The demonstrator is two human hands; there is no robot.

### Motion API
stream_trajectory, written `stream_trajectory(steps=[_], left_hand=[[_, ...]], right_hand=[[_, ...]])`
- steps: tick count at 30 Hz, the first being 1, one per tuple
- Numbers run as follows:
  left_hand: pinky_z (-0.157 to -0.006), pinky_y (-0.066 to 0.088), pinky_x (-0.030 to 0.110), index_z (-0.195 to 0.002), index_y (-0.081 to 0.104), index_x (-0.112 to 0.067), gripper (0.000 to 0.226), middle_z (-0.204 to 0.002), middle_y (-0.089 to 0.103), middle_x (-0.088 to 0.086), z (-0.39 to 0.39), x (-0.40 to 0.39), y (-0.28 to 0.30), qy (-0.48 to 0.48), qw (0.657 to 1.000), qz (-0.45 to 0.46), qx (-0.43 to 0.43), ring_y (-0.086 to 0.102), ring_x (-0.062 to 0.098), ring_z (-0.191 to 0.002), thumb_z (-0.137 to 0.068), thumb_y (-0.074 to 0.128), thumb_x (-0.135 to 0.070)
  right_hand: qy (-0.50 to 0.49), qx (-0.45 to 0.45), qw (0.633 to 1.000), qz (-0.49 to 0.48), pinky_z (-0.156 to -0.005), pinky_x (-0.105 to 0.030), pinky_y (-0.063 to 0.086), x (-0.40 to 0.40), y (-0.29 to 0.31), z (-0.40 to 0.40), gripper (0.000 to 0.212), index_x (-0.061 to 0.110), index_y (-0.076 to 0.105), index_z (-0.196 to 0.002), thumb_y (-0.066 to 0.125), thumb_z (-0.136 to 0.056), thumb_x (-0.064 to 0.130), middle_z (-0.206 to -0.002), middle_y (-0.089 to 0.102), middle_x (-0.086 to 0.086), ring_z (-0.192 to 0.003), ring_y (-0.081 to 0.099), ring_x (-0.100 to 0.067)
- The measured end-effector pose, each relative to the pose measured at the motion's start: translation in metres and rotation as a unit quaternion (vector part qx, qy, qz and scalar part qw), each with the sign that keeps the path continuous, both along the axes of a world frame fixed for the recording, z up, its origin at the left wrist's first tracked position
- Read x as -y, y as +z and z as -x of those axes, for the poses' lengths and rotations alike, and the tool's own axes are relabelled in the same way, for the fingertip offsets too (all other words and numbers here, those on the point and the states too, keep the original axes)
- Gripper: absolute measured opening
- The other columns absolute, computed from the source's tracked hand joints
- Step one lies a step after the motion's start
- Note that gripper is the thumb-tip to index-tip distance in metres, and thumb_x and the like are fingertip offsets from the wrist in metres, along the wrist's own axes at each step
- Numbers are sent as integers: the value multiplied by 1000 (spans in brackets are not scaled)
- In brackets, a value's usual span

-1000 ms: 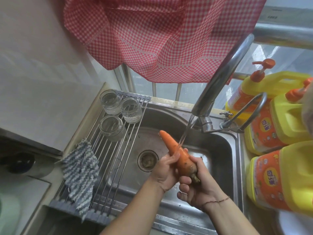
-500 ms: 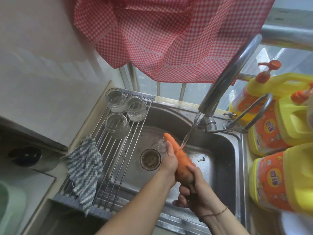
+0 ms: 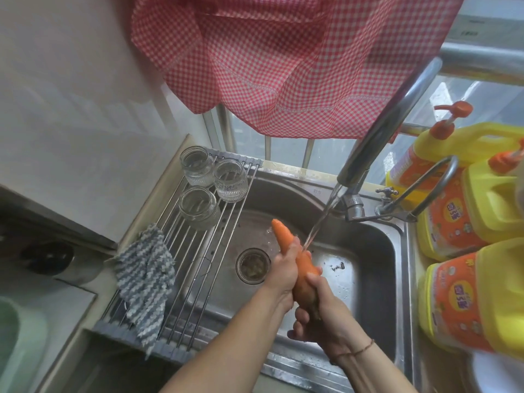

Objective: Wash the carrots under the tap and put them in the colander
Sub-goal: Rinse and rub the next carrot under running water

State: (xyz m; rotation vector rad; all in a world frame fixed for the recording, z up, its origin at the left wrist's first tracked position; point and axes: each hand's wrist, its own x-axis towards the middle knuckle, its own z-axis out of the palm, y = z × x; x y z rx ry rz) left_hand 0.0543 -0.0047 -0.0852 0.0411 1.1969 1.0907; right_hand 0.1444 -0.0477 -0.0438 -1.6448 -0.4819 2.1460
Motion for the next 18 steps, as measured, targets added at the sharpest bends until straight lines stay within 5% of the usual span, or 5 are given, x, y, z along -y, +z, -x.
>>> stream_trajectory(steps=[5,11,15,18], left_hand=[[-55,52,29,-85,52,-10,74,-64,56,6,3,-5,9,-49,997,55,16,62,24,-51,-85,32,-81],[-63,55,37,-90,61,-2,90,-64,67,15,1,-7,8,-56,995,77,-16,67,29,-59,-85,21,-82],[-66,57,36,-97,61,-2,72,-75,71,16,-5,6,5,-33,999,33,-20,71,28,-67,-92,35,-70],[-69,57,38,-112,52,-4,40,-81,65,14,-5,11,4,-34,998,-37,31,70,26,-73,-101,45,-41]], right_hand=[[85,137,977,-140,-38,-26,39,6,3,-3,38,2,51,-68,54,-94,30,-46,45,-9,-39,48,-25],[175,232,931,-222,-55,-42,50,3,6,-11,39,12,57,-57,60,-84,40,-46,54,-7,-41,59,-28],[268,311,878,-245,-51,-30,45,-9,11,-20,39,16,55,-59,58,-80,48,-42,57,-3,-40,61,-17],[247,292,890,-247,-54,-36,48,-15,10,-23,37,13,57,-59,59,-81,43,-45,54,-3,-42,61,-24]])
